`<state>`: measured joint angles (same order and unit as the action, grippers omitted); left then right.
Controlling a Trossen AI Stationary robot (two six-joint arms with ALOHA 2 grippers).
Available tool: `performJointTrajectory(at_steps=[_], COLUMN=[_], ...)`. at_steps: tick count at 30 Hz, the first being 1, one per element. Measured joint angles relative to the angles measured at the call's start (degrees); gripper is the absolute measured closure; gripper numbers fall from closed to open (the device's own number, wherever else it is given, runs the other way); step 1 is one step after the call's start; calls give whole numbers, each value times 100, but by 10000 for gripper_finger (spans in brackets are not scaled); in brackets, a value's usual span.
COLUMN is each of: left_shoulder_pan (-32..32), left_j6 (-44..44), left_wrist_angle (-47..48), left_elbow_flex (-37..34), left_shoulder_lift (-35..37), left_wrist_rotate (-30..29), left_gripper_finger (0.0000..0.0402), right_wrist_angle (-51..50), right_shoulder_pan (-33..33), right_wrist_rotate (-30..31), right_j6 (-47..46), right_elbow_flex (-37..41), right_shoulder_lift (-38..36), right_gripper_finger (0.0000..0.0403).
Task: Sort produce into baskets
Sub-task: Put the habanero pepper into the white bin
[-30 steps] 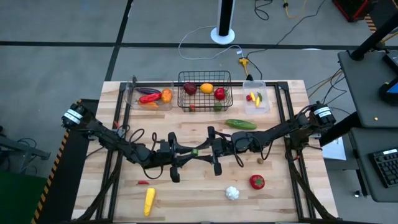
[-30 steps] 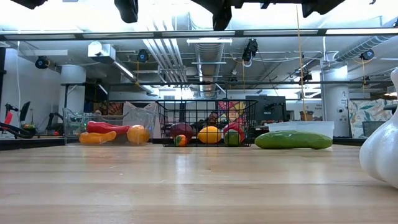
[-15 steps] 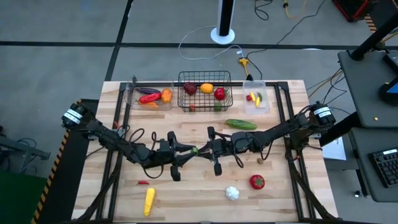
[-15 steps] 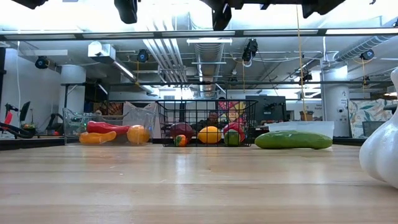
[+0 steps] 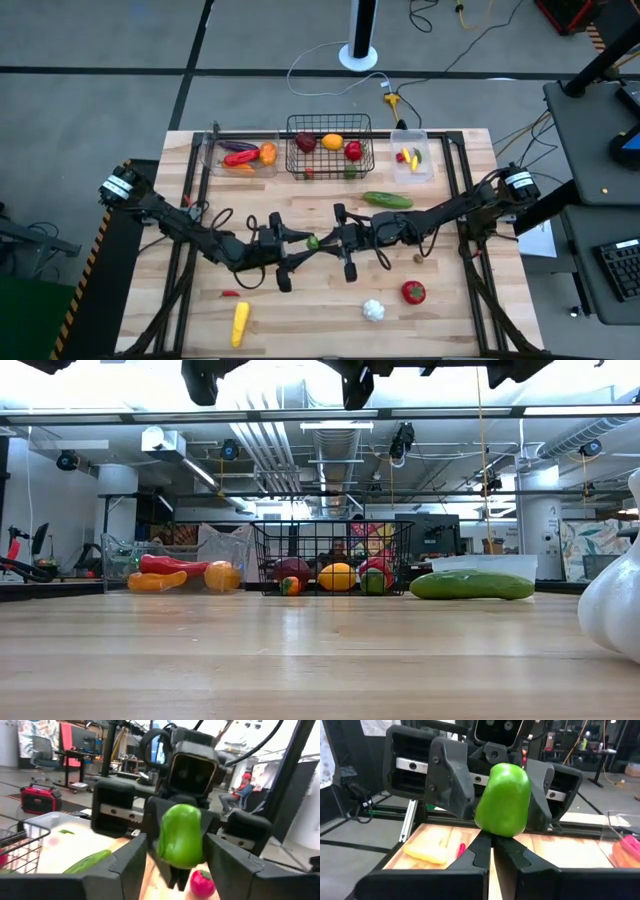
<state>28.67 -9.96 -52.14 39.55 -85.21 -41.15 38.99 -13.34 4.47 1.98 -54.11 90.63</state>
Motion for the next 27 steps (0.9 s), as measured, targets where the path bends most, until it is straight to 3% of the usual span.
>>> performJointTrajectory(at_steps=[6,14,19,27], left_shoulder_pan=[22,42,39,39], left_j6=[-14,-66,-329,-710], left_wrist_angle=[488,1162,1569,1943], left_elbow_flex=[0,-1,-2,-4], left_shoulder_lift=[-1,17,26,28], left_wrist_rotate=[-35,-33,-31,-33], left_gripper_finger=[203,200,200,200], right_wrist_angle=[-476,-1910,-3418,-7089], right_shoulder_pan=[43,187,710,2466], right_wrist_rotate=[159,628,1062,1101], right_j6=[-221,-603,-1496,-2584], right_elbow_flex=[0,-2,-9,-883], right_shoulder_lift=[-163,-798,-1388,-1532], right_gripper_finger=[394,394,394,394])
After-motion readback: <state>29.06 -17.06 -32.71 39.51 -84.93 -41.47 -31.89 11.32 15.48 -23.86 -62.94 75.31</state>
